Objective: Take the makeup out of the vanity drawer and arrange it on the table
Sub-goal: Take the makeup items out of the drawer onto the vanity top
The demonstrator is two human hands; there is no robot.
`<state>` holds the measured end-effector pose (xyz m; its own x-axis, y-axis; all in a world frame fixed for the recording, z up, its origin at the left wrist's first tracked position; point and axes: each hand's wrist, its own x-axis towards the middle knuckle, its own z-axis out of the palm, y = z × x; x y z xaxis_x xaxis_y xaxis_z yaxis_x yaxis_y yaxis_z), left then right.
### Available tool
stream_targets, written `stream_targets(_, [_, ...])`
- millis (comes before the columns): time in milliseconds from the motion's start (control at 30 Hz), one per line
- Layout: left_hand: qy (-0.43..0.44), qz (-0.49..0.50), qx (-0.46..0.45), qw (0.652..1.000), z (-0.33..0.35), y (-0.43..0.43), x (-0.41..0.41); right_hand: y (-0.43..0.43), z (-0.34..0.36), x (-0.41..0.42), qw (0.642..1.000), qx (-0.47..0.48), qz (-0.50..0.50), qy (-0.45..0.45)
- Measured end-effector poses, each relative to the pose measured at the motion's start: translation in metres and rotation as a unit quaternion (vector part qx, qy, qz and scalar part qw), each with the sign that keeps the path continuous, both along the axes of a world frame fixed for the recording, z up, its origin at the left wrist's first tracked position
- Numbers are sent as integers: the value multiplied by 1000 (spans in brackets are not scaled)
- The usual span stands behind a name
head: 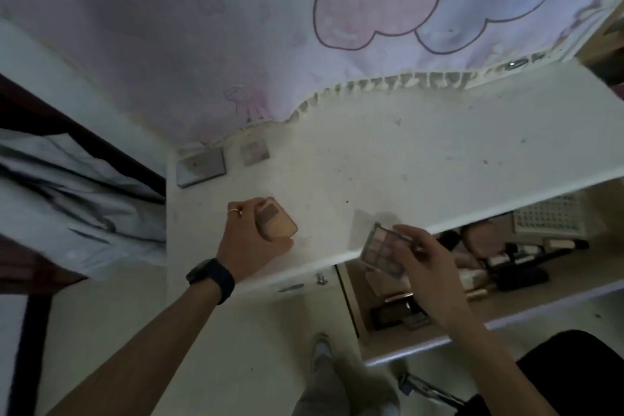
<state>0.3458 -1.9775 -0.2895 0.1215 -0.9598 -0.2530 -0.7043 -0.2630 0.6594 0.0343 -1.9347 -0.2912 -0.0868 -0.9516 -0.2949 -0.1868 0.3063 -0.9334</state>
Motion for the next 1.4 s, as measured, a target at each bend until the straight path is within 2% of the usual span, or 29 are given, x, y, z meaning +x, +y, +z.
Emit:
stream_targets(233, [-49, 93, 4, 995, -1, -2, 110, -58, -4, 135, 987, -14, 143, 69])
stream_targets(367, [-135, 15, 47, 990, -3, -10, 145, -95, 0, 200, 980, -28, 172, 97])
stream_targets(500, [-120, -26, 61, 991, -7, -19, 165, -119, 1, 240, 964, -75, 204, 151])
stream_targets(667, [-156, -59, 34, 985, -9, -17, 171, -124, -12, 254, 903, -168, 247, 308])
stream_targets(800, [-123, -36, -45, 991, -13, 0, 163, -98, -26, 247, 859, -284, 255, 343])
stream_targets(900, [-109, -35, -93, 989, -22, 4, 157, -90, -39, 242, 829, -307, 272, 380])
stream_targets(1067, [-97, -40, -104, 989, -29, 4, 155, -89, -52, 243, 857, -318, 202, 351])
stream_targets(1300, [-105, -25, -102, 989, -27, 5, 151, -86, -54, 247, 866, -307, 198, 341])
stream_targets(1400, [-113, -37, -69, 991, -20, 2, 147, -85, -44, 244, 874, -299, 205, 324])
